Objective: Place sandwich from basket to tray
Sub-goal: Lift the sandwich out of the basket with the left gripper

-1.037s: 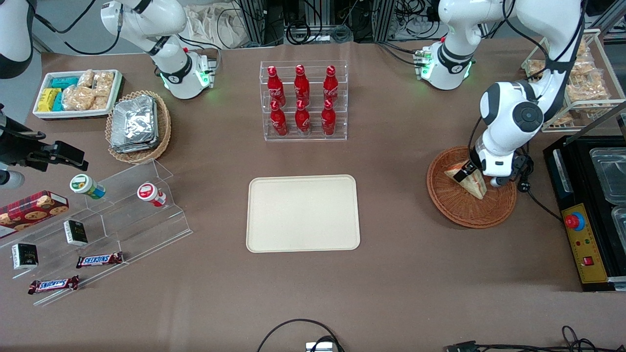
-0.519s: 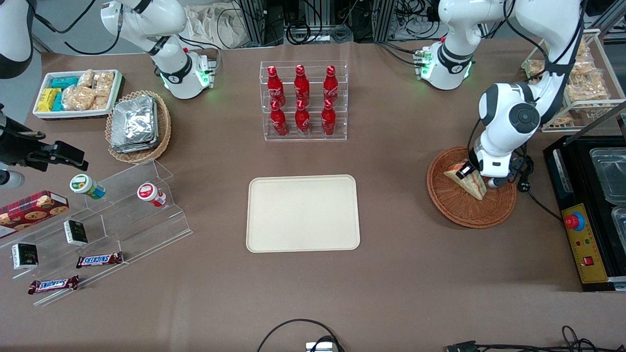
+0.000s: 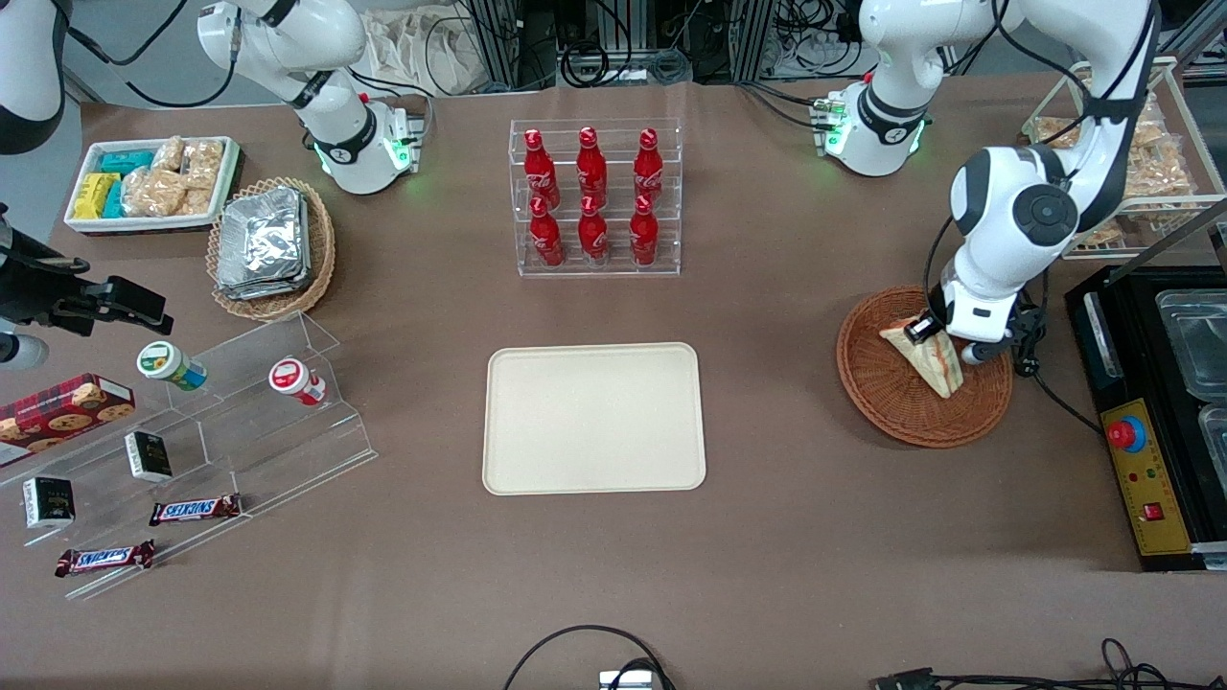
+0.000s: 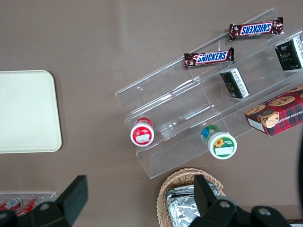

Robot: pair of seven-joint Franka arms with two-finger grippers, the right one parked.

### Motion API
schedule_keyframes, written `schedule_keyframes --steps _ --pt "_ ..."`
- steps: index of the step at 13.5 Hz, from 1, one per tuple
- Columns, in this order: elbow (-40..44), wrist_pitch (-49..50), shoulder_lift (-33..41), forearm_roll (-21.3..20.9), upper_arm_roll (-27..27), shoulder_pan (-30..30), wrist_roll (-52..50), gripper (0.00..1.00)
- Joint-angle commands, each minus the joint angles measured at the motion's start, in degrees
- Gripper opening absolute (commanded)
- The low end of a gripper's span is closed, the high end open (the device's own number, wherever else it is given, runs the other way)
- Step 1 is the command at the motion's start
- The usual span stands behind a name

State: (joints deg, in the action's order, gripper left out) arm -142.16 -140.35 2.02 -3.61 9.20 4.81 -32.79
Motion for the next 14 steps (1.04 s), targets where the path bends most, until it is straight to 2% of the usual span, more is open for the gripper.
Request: schedule_keyframes --steps 1,4,7,10,14 --pt "3.4 6.0 4.0 -1.0 0.6 -0.5 7.4 0.06" --pt "12.5 14.9 3.5 -1.0 3.4 -0.5 13.7 0.06" --pt "23.9 24.6 -0.4 0.1 7.1 -0.5 17.3 0.06" --pt "29.9 27.1 -3.4 0.5 12.0 -0.5 16.8 0.06" --pt "33.3 27.1 -5.5 0.4 17.8 -0.5 15.7 0.06"
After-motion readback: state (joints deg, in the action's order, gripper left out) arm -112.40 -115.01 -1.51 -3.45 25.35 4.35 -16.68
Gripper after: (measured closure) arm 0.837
